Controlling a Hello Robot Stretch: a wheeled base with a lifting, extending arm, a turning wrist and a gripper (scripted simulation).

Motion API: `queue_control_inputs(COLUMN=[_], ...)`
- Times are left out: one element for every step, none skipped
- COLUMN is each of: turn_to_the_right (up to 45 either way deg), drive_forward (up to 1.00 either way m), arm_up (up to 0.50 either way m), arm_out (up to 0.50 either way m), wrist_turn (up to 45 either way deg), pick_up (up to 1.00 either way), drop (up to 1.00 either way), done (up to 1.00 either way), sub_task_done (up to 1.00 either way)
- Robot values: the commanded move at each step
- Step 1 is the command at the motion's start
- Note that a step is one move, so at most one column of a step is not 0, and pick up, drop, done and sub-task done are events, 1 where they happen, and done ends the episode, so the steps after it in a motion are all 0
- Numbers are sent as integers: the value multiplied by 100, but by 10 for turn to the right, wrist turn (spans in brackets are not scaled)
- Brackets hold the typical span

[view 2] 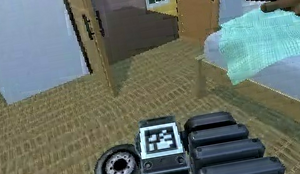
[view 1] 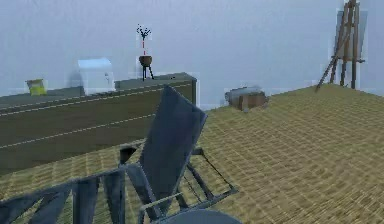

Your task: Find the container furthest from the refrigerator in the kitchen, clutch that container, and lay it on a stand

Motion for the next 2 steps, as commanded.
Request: queue_control_inputs(turn_to_the_right=[-450,-450], drive_forward=[0,0], arm_up=[0,0], arm_out=[0,0], wrist_turn=[0,0], pick_up=[0,0], drop=[0,0], done=[0,0], sub_task_done=[0,0])
